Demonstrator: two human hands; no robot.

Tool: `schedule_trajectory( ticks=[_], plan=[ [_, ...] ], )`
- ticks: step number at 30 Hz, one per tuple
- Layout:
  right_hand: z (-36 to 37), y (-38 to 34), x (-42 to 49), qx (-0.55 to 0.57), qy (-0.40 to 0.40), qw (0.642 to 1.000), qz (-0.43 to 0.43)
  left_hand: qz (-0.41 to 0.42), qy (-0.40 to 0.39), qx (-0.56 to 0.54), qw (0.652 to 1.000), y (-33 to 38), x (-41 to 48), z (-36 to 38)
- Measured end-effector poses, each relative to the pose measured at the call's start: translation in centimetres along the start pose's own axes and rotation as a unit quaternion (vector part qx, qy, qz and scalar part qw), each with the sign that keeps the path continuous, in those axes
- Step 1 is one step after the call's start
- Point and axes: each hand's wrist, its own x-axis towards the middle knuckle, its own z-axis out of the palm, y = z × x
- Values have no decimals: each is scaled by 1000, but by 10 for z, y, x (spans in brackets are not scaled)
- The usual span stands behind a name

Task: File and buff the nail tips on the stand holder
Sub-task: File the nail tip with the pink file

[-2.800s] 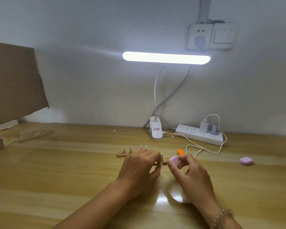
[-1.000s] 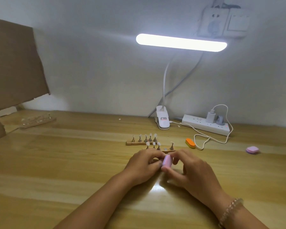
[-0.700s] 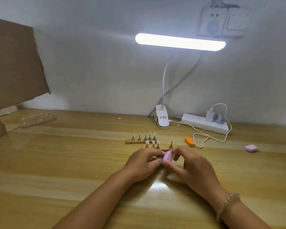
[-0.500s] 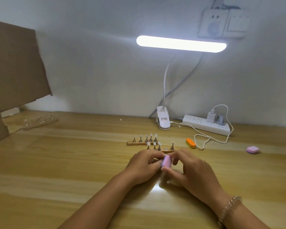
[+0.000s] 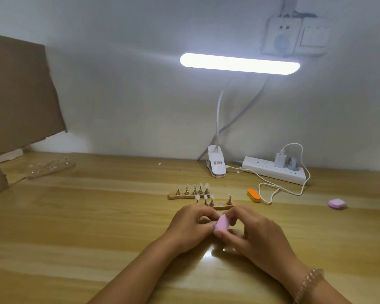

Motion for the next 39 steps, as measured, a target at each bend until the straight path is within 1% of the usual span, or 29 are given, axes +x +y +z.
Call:
schedule_trajectory(
  ticks=[2,4,6,9,13,16,20,23,24,27,30,31,34,35,37,38,39],
  plan=[
    [-1,4,1,0,22,999,34,0,0,-2,1000,0,0,0],
    [-2,3,1,-16,22,999,17,0,-3,-5,1000,0,0,-1],
    [-1,0,-1,-7,14,1000,-5,-1,-7,-6,1000,1,0,0],
    [-3,3,2,13,21,999,36,-2,-3,-7,1000,0,0,0],
    [-3,-2,0,-3,1,1000,-13,4,-9,-2,1000,-1,0,0],
    [-4,2,1,12,25,999,38,15,-3,-9,1000,1,0,0],
    [-1,-3,-2,-11,19,1000,-13,22,-7,28,999,1,-2,0],
    [-4,2,2,16,39,998,42,25,-9,39,999,0,-1,0],
    [-3,3,2,12,38,998,39,25,-9,37,999,0,-2,0],
    [-1,-2,-1,-6,19,1000,-14,28,-11,35,999,-1,-3,0],
    [-3,3,0,20,39,999,25,24,-8,46,999,0,-3,0],
    [-3,4,1,16,42,999,24,23,-8,46,999,1,-3,0],
    [1,0,-1,-6,31,999,-26,22,-14,39,999,1,-4,-1],
    [1,1,0,1,30,999,-22,22,-14,39,999,2,-4,-1],
    [-1,5,2,26,50,998,16,25,-15,42,999,2,-4,-2],
    [-2,6,3,22,55,998,22,26,-18,42,999,2,-4,-2],
    [-1,5,3,8,54,998,6,26,-22,38,999,2,-4,-2]
  ],
)
